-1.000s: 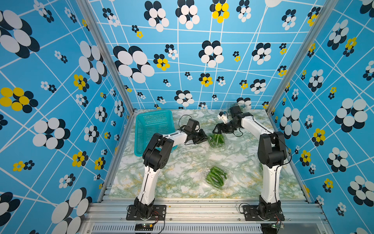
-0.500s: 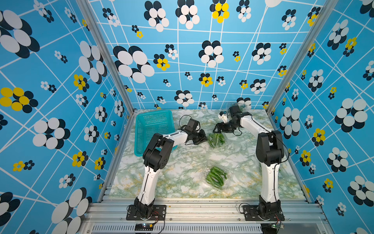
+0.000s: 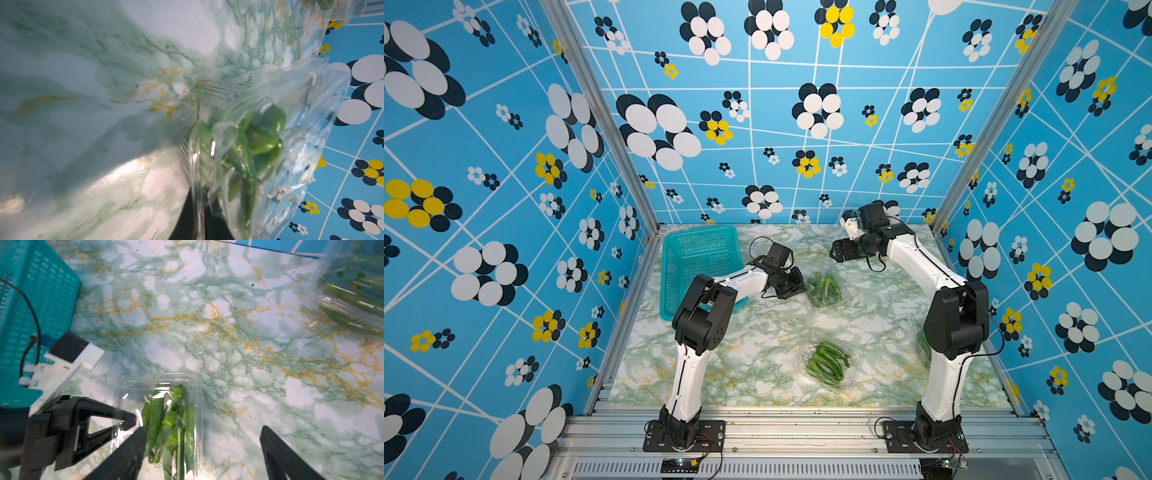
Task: Take small green peppers out of containers
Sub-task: Open the packing box at the center of the board.
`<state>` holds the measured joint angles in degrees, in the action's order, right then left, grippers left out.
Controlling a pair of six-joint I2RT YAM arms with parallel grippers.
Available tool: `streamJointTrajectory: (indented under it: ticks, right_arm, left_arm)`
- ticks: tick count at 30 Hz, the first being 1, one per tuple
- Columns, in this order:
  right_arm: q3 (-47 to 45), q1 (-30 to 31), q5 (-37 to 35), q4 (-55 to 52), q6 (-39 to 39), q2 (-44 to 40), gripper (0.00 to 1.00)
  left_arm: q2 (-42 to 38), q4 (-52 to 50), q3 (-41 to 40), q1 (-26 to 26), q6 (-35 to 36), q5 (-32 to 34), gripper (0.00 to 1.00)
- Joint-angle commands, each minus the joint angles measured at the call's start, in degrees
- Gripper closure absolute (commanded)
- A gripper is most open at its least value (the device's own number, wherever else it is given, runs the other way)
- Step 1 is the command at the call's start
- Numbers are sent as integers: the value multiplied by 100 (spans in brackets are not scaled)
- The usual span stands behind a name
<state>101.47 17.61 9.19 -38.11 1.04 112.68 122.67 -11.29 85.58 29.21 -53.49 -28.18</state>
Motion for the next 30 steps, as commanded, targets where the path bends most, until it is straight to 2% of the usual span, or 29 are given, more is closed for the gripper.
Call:
streamJointTrajectory:
  ticks: [1,6,12,30]
  right_arm:
    - [-231,537,-500,-511,113,-249,17]
    - [-702,1045,-789,-479,54,-396,20]
    - [-1287,1336,-868,-325,-9,-387,24]
    - [-1507,1529,-803,-43,-116,-41,26]
  left_arm:
    - [-220,-198,121,-38,49,76,89]
    - [-172,-164,128,-50,44,28,89]
    - [-138,-75,126,-60,54,-55,89]
    - [-105,210,16,-65,-38,-200,88]
